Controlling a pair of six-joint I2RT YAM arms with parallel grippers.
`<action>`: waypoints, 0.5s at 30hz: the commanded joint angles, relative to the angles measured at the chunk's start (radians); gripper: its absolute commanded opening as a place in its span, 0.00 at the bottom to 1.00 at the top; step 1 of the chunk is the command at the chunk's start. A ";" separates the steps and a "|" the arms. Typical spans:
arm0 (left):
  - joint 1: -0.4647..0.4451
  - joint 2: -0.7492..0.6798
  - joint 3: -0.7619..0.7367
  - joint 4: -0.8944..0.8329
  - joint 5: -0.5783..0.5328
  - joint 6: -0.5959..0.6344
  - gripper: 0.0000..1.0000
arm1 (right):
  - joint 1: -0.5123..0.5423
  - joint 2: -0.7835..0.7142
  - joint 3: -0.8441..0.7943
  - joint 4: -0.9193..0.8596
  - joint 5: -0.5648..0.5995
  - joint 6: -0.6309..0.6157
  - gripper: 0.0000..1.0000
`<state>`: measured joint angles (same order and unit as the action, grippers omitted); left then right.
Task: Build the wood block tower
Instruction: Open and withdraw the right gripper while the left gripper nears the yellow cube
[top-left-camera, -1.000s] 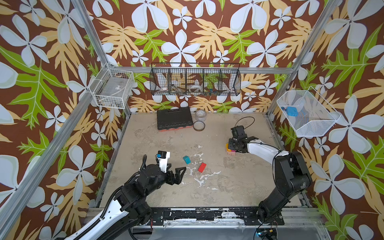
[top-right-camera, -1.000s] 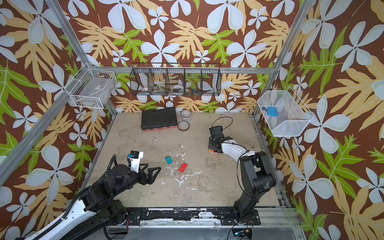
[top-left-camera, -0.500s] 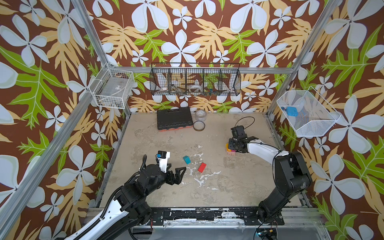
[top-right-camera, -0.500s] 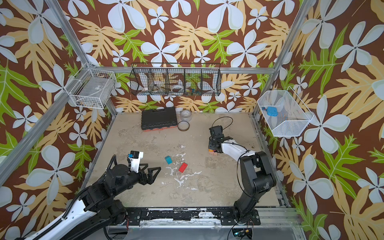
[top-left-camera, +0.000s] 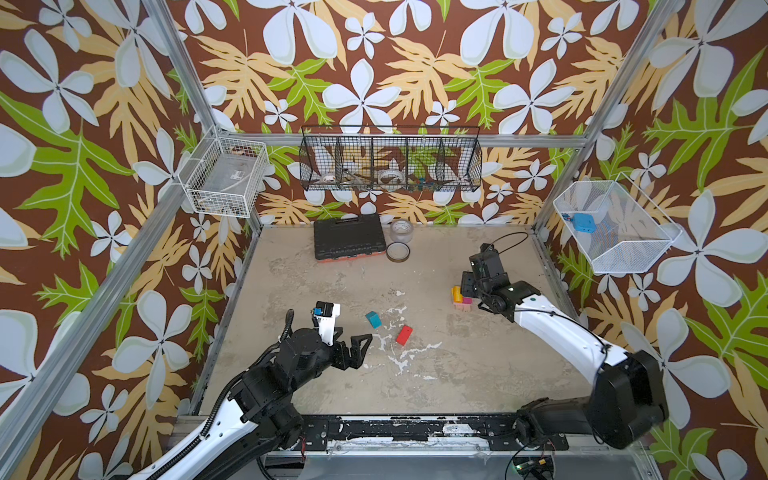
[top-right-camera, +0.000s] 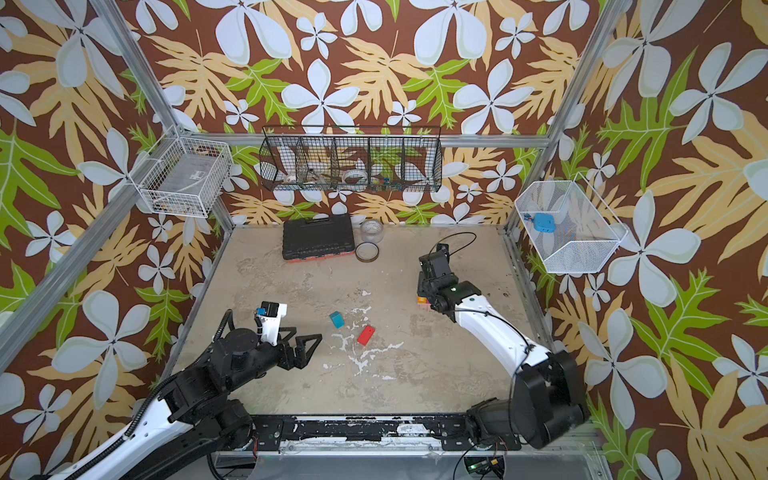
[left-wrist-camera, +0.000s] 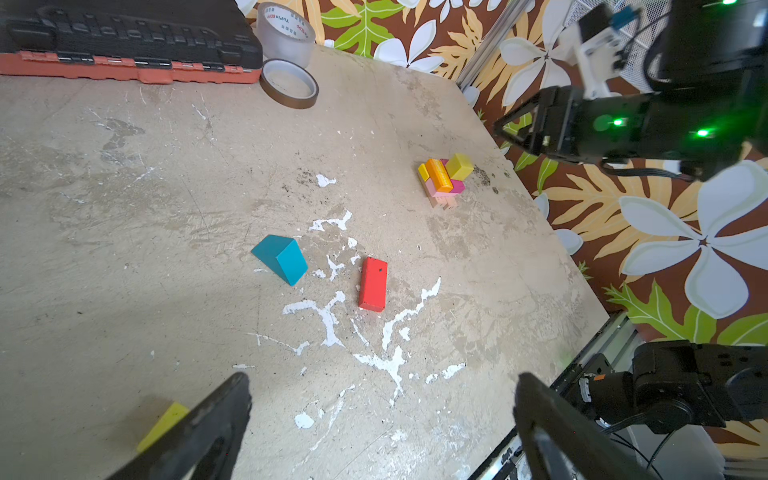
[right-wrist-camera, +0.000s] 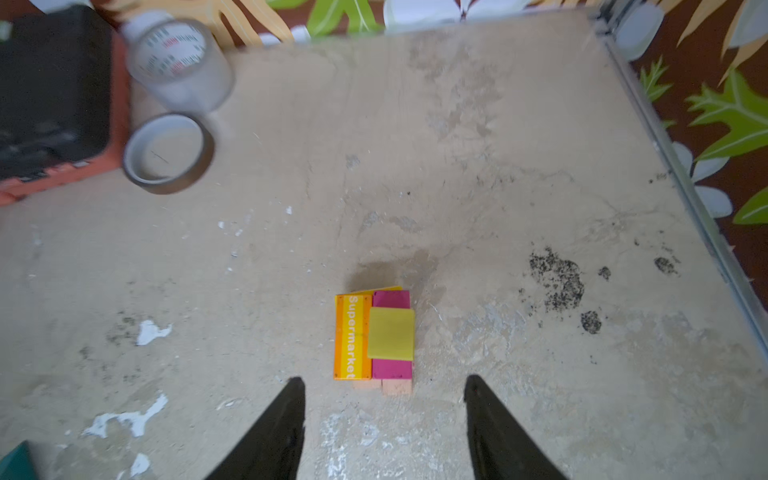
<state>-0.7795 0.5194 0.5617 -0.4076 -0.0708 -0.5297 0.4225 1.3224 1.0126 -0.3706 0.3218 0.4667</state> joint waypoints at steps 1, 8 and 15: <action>0.002 0.000 -0.002 0.021 -0.004 0.005 1.00 | 0.050 -0.092 -0.021 0.016 0.013 -0.002 0.70; 0.002 0.008 -0.002 0.020 -0.011 0.004 1.00 | 0.273 -0.196 -0.081 0.128 -0.059 0.023 0.74; 0.002 0.002 -0.002 0.020 -0.012 0.005 1.00 | 0.471 -0.104 -0.169 0.270 -0.095 0.033 0.75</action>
<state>-0.7795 0.5266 0.5617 -0.4076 -0.0742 -0.5297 0.8612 1.1889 0.8536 -0.1783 0.2356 0.4870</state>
